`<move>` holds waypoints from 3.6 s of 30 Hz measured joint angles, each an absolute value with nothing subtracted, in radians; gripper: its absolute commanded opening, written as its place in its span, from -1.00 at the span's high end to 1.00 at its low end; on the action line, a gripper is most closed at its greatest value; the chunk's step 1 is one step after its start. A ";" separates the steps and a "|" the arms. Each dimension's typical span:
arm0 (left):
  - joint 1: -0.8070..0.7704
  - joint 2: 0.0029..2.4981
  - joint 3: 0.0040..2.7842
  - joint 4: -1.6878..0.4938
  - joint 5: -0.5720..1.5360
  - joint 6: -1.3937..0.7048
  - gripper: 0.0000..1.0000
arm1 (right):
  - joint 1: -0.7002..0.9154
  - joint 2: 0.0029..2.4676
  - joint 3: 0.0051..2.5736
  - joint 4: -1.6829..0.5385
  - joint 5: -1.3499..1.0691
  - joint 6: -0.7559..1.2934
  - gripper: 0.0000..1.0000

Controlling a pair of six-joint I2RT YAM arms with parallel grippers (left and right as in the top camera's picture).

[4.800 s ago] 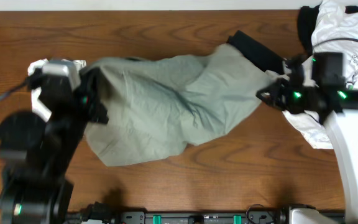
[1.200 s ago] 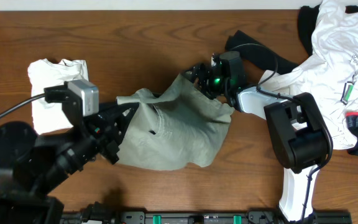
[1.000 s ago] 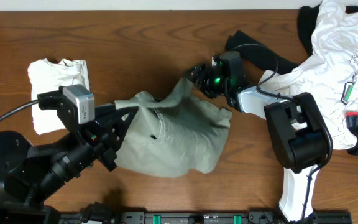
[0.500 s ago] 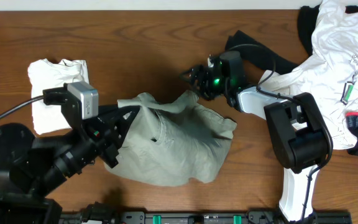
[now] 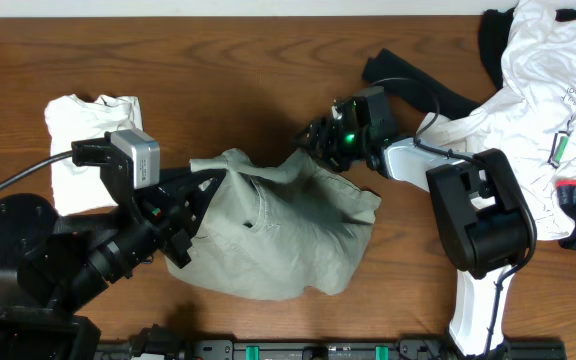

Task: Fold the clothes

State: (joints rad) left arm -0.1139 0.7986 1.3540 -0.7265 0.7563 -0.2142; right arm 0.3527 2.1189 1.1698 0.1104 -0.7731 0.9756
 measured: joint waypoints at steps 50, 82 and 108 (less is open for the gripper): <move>-0.114 0.891 1.362 -1.288 0.153 -0.163 0.89 | 0.263 1.962 1.234 -0.501 -0.741 0.276 0.10; -0.114 1.011 1.362 -1.389 0.097 -0.187 0.88 | 0.593 2.064 1.478 -0.502 -0.122 0.236 -0.04; -0.114 1.011 1.362 -1.388 0.097 -0.187 0.88 | 0.632 2.143 1.478 -0.448 -0.079 0.292 0.03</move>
